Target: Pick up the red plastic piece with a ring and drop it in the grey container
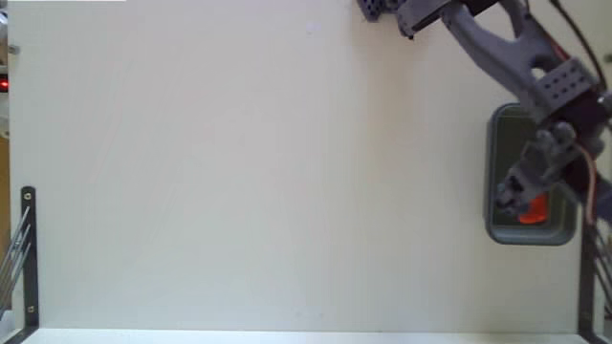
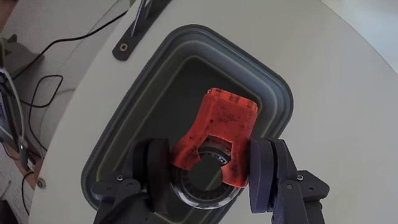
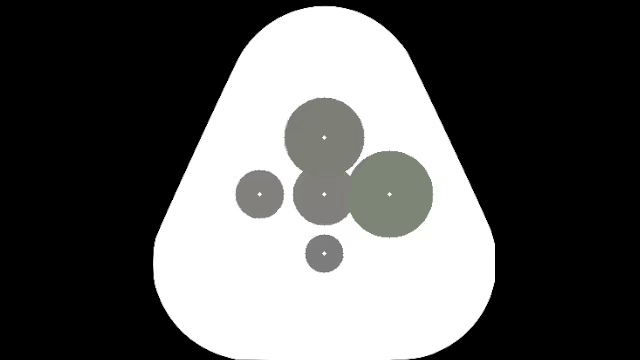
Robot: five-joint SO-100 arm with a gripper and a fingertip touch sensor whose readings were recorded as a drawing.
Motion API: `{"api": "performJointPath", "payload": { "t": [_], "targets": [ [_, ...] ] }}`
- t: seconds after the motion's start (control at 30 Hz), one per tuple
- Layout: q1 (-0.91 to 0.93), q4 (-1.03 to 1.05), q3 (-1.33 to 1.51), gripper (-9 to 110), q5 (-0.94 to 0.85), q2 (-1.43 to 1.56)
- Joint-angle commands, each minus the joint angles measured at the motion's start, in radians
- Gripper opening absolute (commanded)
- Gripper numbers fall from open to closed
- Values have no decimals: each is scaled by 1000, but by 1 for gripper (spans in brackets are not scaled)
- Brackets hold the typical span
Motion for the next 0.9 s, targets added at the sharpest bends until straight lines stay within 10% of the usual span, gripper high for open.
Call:
{"api": "performJointPath", "payload": {
  "t": [0.0,0.7,0.73,0.87],
  "targets": [
    [-28,-2,-43,66,3,20],
    [-28,-2,-43,66,3,20],
    [-28,-2,-43,110,3,20],
    [-28,-2,-43,110,3,20]
  ]
}}
